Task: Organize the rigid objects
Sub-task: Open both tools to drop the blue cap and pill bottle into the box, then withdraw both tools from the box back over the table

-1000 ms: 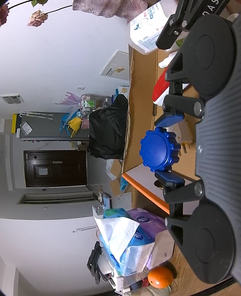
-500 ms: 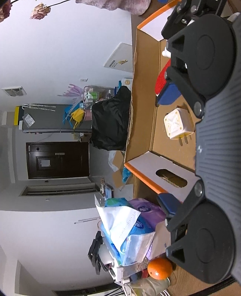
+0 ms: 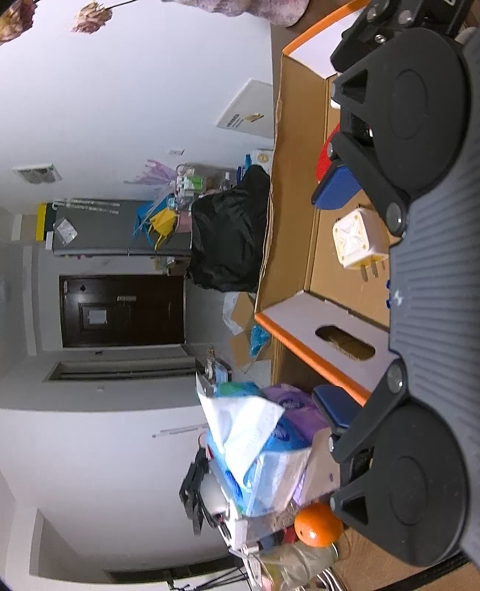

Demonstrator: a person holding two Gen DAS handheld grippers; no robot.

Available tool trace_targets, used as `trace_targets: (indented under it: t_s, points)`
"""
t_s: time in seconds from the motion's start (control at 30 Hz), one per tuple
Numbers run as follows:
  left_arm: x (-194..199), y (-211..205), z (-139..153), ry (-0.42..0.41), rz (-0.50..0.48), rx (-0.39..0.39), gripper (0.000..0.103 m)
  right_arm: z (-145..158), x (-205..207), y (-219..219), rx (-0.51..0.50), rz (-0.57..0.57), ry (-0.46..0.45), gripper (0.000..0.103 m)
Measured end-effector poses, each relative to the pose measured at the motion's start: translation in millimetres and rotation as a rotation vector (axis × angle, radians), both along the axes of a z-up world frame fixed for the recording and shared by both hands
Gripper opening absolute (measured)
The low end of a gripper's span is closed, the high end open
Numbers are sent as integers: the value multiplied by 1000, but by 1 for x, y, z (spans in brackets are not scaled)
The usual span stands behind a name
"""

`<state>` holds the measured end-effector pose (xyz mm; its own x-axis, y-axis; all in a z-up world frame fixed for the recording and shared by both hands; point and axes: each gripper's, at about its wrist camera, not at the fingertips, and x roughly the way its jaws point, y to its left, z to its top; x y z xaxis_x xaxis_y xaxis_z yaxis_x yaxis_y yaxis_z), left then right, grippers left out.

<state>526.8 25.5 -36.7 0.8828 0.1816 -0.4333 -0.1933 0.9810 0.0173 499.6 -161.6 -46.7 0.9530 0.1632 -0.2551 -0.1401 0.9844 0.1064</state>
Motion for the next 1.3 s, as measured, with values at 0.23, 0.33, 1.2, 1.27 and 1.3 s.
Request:
trace_targets:
  t_s: [0.23,0.33,1.2,1.27,1.3]
  points:
    - [-7,14,1,1,30,-42,103,1,-15,1,27,7,-30,101]
    - [-15,14,3,-14,35,-33,103,0,-24,2,36,5,-35,101]
    - [-90,19,3,-38,26,4,103,4,-95,18,4,32,-104,101]
    - [-96,22,2,-31,28,5,103,4,-99,17,5,31,-102,101]
    - [-98,24,1,-27,28,4,103,4,-102,17,5,32,-103,101]
